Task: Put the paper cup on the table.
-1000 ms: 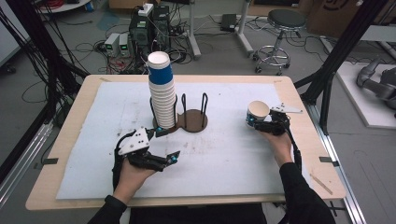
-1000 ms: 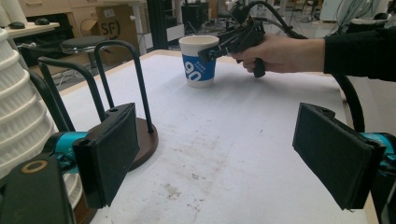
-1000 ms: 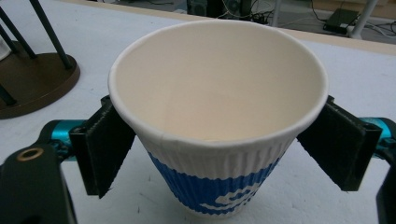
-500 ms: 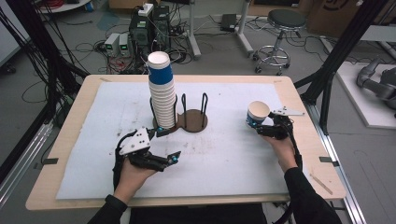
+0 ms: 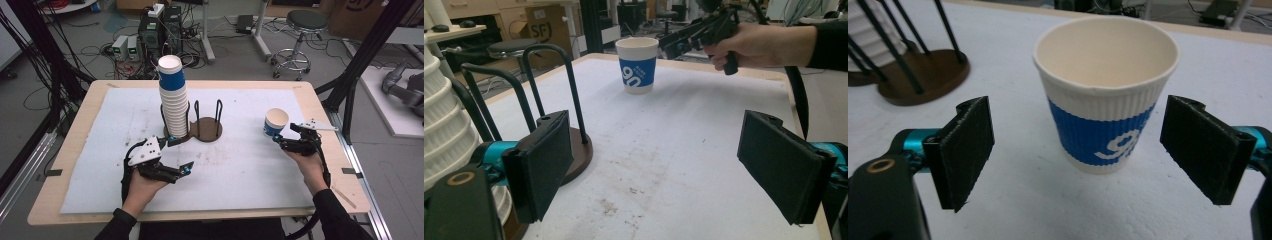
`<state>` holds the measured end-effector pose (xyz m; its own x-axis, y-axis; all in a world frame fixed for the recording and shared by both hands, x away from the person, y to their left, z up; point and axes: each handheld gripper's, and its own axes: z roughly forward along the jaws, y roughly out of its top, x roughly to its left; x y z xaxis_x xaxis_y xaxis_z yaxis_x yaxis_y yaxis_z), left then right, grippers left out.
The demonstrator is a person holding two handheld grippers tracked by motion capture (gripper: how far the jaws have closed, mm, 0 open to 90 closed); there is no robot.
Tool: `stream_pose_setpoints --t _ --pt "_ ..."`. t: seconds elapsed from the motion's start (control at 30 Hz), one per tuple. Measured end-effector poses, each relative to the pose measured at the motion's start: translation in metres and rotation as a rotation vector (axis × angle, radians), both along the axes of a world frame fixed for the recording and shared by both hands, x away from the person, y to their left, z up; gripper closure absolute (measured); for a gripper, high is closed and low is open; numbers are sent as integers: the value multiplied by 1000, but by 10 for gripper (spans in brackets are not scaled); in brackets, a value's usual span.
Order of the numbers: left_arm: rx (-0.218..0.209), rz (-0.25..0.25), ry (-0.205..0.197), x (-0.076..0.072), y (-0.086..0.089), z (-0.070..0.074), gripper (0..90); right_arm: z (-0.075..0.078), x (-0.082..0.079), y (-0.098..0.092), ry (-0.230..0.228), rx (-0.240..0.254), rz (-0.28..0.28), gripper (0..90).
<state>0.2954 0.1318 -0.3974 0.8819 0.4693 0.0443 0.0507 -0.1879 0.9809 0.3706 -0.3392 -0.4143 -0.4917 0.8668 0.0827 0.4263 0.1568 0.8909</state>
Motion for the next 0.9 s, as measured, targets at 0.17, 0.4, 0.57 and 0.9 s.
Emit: stream_pose_setpoints --t 0.17,0.4,0.57,0.9 --pt "2 6 2 1 0 0 147 8 -13 2 -39 35 61 143" --pt "3 20 7 2 1 -1 147 18 -28 15 -89 78 168 143" --pt "2 25 10 3 0 -1 147 26 -36 25 -118 124 251 144" --pt "-35 0 3 8 -6 5 147 40 -46 44 -167 141 395 144"
